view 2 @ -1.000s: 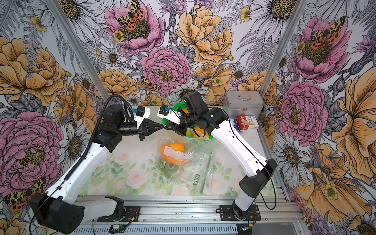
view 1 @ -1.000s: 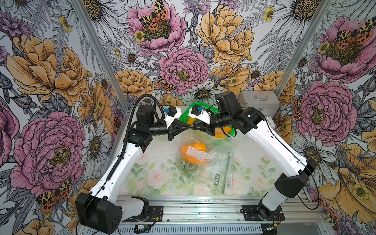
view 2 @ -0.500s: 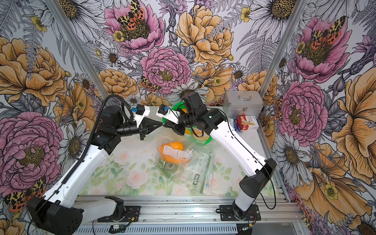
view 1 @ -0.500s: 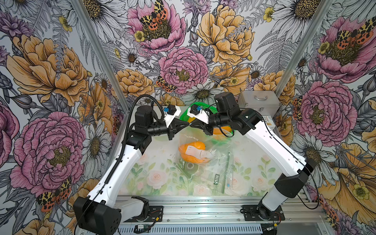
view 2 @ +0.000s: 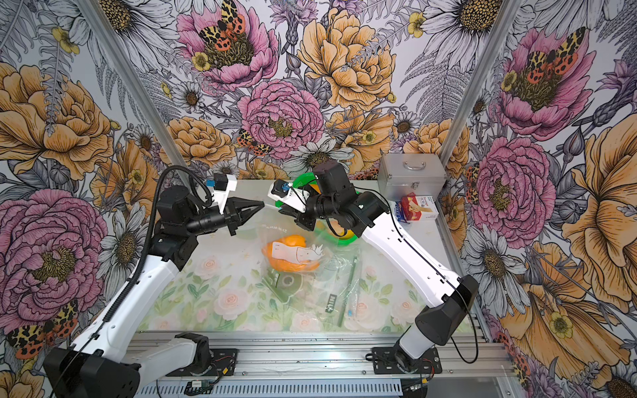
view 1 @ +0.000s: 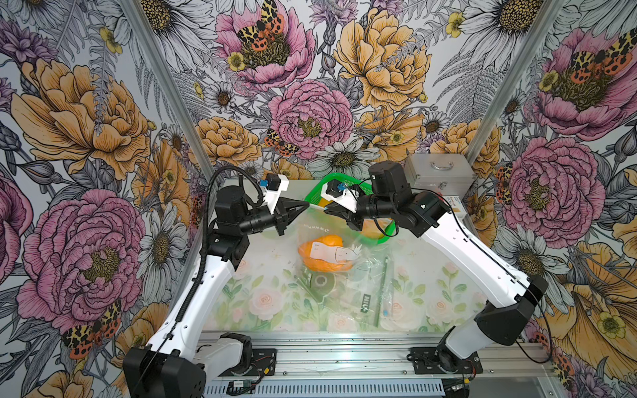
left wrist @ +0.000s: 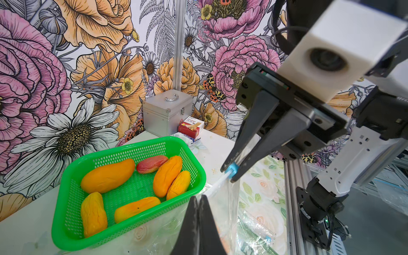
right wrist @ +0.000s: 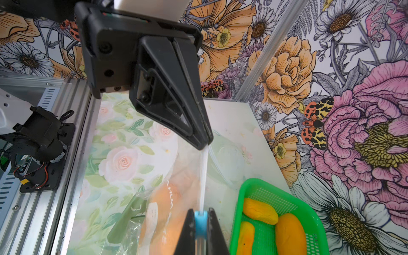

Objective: Place the mango in a zip-top bag and seal the zipper
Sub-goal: Zip the zipper on the zipper food storage bag.

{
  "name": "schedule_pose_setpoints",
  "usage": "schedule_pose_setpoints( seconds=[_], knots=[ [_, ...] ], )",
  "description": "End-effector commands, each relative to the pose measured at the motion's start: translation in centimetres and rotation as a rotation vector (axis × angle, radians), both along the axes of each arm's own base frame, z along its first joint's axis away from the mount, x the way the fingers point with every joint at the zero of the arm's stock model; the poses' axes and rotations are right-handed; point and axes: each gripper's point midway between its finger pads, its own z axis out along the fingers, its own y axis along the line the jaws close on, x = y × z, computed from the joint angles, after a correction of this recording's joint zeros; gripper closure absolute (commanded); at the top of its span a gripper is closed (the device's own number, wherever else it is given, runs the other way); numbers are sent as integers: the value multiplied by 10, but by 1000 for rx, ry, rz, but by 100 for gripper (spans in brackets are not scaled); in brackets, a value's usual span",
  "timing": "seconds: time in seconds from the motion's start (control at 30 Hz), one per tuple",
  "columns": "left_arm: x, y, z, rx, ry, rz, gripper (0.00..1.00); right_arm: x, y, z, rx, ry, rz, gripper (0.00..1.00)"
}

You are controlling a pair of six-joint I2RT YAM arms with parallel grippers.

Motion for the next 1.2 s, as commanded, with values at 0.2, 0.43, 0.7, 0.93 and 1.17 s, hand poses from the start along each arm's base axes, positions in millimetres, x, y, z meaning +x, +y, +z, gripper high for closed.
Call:
schedule_pose_setpoints(
  seconds=[0.2, 0.43, 0.7, 0.93, 1.17],
  knots=[
    [54, 84, 24, -19, -87, 434, 100, -4, -81, -17, -134, 67, -209, 100],
    [61, 101, 32, -50, -88, 484, 100, -1, -103, -20, -126, 82, -267, 100],
    [58, 103, 33, -70, -80, 456, 100, 3, -105, -28, -119, 117, -259, 100],
    [61, 118, 34, -80, -76, 519, 100, 12, -113, -36, -137, 131, -300, 100],
    [63, 128, 37, -93, -73, 558, 100, 14, -123, -37, -136, 136, -329, 100]
  ],
)
